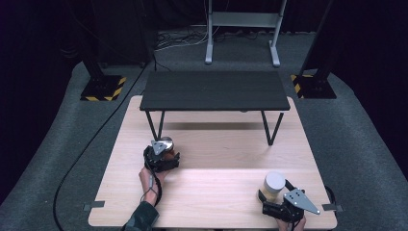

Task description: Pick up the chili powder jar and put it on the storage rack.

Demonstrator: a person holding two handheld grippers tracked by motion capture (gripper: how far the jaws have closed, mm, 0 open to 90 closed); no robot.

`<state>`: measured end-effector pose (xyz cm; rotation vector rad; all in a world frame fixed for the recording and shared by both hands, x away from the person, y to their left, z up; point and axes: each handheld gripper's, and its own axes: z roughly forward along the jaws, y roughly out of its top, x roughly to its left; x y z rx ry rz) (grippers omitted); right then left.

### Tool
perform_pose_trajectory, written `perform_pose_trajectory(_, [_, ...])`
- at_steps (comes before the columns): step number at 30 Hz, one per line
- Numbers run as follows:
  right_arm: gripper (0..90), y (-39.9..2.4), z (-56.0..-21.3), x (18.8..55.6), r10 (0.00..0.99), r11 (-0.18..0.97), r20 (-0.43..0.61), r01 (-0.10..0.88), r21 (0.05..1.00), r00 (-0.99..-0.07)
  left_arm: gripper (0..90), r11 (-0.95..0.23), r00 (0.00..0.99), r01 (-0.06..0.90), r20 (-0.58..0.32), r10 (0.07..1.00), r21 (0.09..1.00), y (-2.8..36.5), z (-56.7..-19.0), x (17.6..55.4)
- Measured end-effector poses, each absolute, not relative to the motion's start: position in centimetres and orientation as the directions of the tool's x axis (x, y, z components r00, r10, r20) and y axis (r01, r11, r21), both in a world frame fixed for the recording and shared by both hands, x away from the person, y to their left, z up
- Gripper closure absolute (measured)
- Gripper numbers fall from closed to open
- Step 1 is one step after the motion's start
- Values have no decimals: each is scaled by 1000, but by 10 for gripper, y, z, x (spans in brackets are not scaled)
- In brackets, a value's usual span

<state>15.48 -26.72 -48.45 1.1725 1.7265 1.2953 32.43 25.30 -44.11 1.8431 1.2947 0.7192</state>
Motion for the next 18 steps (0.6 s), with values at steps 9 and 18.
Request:
perform_pose_trajectory(9, [0,-268,-485,155,929,101,3,260,960,-371,302,-188,331,531,2,944,826,257,-446,326])
perform_pose_trajectory(18, [0,-267,-485,155,929,102,1,259,960,-371,309,-189,339,530,-3,941,827,259,-446,326])
